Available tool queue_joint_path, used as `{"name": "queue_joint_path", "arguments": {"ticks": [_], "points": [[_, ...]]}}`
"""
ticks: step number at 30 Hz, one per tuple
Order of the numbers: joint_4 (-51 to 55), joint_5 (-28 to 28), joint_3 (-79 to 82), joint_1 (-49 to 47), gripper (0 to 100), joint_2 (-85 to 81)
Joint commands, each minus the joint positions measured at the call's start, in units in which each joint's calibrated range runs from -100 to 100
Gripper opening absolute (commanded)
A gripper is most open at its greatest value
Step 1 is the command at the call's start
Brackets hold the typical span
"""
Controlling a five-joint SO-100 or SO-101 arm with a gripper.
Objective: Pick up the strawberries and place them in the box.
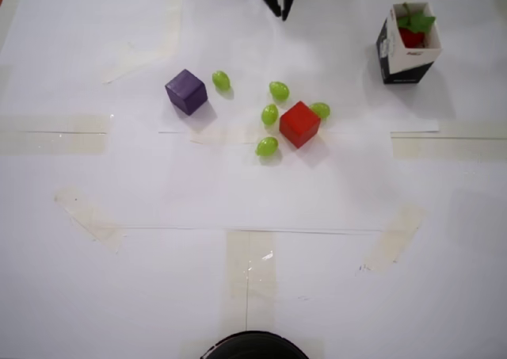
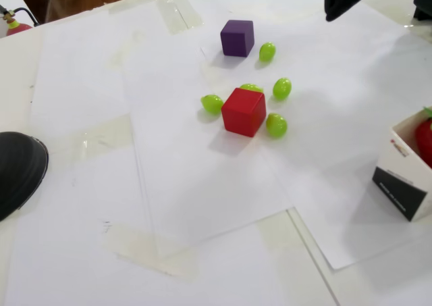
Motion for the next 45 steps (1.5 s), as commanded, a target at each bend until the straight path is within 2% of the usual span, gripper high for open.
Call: {"name": "queue_joint_path", "arguments": {"ticks": [1, 11, 16, 24, 45], "points": [[2.8, -0.3, 4.8, 1.1, 0, -5.7], [4.0, 3.0, 14.8, 0.9, 0, -9.2], [8.4, 4.6, 14.8, 2.6, 0, -9.5], [14.0, 3.0, 14.8, 2.8, 0, -9.5], [15.0, 2.3, 14.8, 3.8, 0, -9.5]]}}
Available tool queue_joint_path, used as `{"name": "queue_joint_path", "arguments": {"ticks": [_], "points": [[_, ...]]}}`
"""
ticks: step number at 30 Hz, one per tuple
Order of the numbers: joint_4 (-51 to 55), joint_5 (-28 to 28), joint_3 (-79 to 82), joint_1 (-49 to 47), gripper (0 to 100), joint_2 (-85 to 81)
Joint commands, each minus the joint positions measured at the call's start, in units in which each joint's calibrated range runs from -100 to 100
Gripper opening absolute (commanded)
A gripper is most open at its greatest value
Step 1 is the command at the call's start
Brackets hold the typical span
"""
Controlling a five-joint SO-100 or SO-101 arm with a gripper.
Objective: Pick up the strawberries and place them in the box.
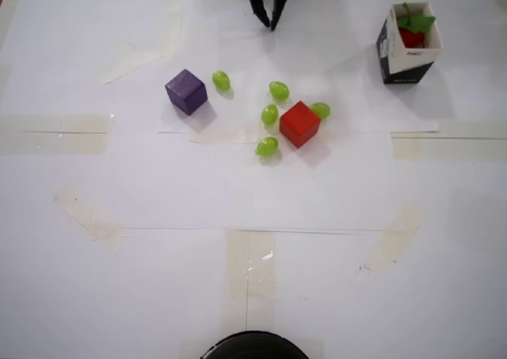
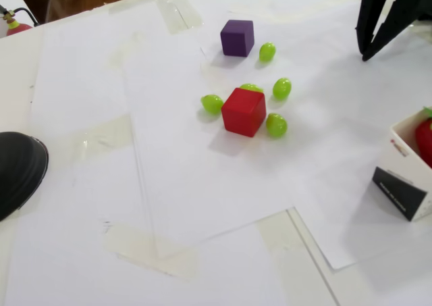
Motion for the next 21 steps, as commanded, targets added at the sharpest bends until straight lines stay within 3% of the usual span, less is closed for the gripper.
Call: {"name": "queue_joint_path", "arguments": {"ticks": [1, 21], "points": [[0.5, -0.5, 0.0, 1.3, 0, 0.1], [0.3, -0.7, 0.0, 1.1, 0, 0.1]]}}
